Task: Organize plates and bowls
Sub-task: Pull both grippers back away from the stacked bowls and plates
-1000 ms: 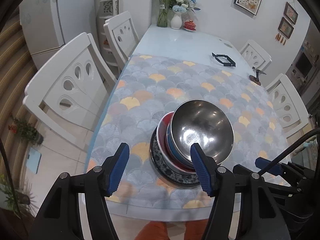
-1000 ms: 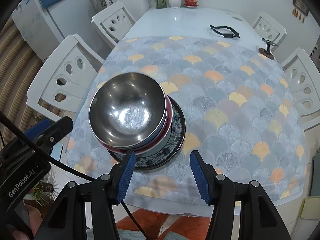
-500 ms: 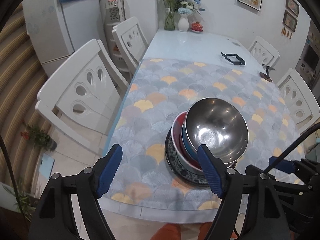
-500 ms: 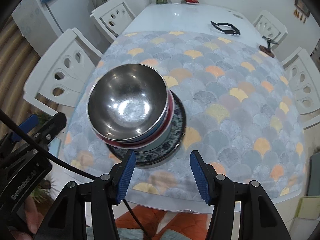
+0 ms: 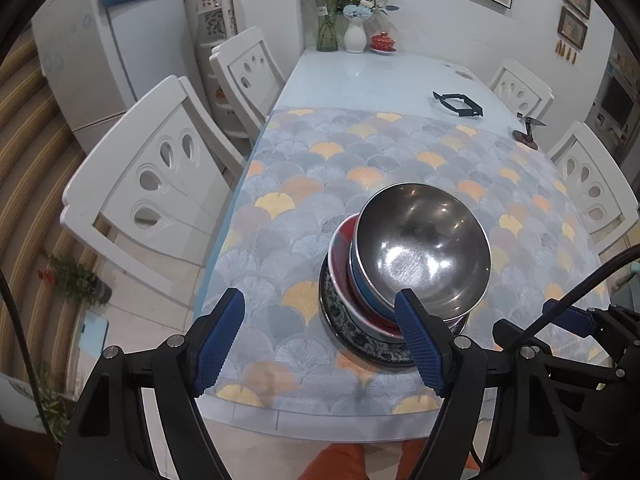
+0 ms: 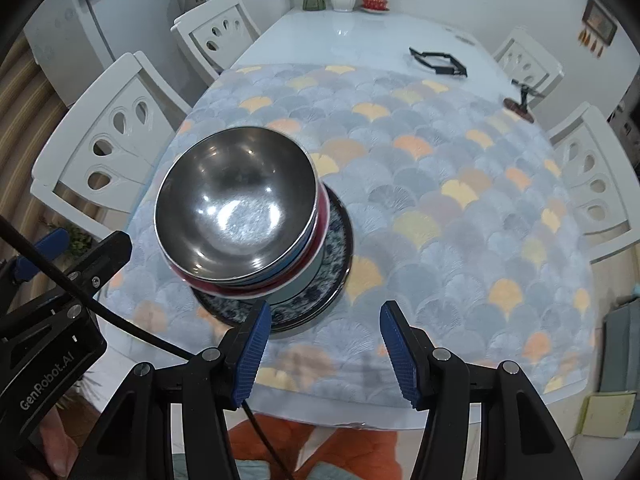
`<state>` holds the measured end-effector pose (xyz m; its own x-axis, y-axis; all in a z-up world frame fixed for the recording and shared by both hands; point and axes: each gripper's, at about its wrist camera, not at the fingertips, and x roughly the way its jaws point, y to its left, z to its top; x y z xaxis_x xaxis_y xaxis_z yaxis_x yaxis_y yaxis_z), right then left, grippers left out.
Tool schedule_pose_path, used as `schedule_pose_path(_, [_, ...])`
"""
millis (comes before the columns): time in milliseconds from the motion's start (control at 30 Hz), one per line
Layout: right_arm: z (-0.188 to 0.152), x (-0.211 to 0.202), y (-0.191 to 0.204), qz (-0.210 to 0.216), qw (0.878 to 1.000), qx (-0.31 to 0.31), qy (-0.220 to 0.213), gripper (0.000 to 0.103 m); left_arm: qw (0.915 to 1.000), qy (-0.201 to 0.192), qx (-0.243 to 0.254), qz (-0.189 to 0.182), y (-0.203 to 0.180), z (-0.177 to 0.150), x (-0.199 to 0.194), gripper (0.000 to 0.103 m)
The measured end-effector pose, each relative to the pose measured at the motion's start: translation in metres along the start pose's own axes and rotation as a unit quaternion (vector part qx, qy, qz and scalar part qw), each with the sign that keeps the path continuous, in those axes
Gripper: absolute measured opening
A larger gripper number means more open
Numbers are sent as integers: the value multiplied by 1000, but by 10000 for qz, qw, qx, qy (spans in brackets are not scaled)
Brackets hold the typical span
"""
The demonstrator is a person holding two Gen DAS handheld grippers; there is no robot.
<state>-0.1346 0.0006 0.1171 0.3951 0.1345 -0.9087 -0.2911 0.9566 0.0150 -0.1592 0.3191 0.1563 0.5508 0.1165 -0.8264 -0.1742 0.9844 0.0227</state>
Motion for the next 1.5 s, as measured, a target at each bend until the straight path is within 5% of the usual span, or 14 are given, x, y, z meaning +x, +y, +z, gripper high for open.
schedule_pose_path(700, [0, 3, -1, -36, 10000, 7, 74, 55, 9969, -139, 250, 729, -10, 4, -4, 80])
schedule_pose_path(900, [1, 3, -1, -23, 10000, 28, 88, 55, 9913, -362, 428, 1190, -15, 4, -9, 88])
schedule_pose_path(1500, [3, 14, -6, 119, 9992, 184, 324, 61, 9945, -190, 447, 930, -16, 9, 0, 88])
